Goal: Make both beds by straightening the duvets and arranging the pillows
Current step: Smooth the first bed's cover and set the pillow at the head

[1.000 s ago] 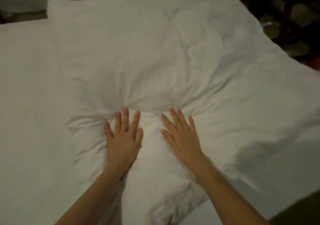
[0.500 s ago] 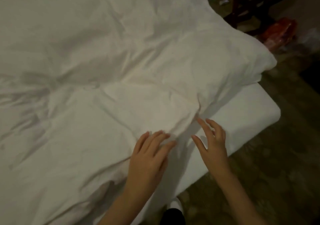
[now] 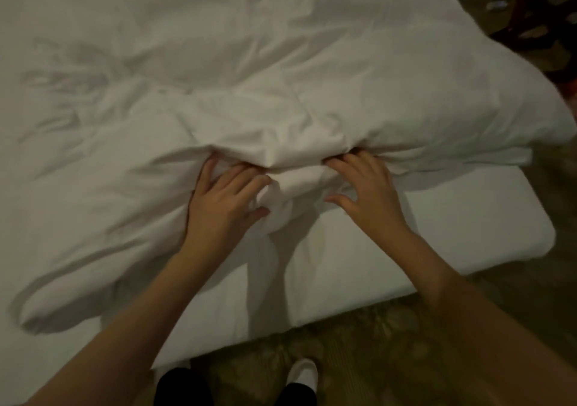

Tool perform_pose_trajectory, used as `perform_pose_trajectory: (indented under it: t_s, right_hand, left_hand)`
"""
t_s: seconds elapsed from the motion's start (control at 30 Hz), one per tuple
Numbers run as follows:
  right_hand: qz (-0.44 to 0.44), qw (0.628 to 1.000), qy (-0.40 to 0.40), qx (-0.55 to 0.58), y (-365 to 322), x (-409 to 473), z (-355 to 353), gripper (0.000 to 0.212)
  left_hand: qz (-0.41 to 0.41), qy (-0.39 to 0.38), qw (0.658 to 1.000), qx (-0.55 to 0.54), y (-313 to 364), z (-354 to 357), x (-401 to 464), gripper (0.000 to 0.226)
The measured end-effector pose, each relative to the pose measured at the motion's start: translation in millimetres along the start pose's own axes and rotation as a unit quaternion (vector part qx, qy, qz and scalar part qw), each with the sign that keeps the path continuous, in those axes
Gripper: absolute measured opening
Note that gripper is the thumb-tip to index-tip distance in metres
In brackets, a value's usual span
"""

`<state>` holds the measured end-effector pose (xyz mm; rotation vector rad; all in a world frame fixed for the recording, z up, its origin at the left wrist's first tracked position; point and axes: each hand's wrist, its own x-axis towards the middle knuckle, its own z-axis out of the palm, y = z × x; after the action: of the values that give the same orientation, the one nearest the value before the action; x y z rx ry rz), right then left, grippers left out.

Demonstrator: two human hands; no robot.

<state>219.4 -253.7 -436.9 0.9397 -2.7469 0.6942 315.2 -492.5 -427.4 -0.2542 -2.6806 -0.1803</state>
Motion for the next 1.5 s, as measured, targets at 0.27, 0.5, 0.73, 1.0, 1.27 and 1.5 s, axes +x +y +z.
perform_pose_trajectory:
  t_s: [0.27,0.5,0.73,1.0,1.27,1.5]
  right_hand:
    - [-0.003,0.990,0.141,0.022,-4,6,6,0.016]
    - [0.023,0.999,0.014,0.043,8,-46,-5,0.022]
    - [-0.008,0.998,0.044,0.032,-20,-19,-35,0.030]
    - [0.072,0.993,-0.073,-0.054,-69,68,3,0.061]
    - [0.134,0.968,-0.108,-0.181,-65,69,44,0.058]
    - [0.132,0.980,-0.042,-0.143,-99,149,65,0.057]
  left_hand:
    - [-0.110,0.054,0.988,-0.089,26,-8,-5,0.016]
    - [-0.168,-0.062,0.974,-0.141,68,-11,-38,0.021]
    - [-0.072,-0.008,0.992,-0.099,40,-37,5,0.045]
    - [-0.155,-0.189,0.968,0.063,-30,-7,6,0.064]
    - [-0.120,-0.169,0.978,0.012,-58,-4,15,0.060]
    - [-0.123,-0.129,0.983,0.043,-168,-12,63,0.056]
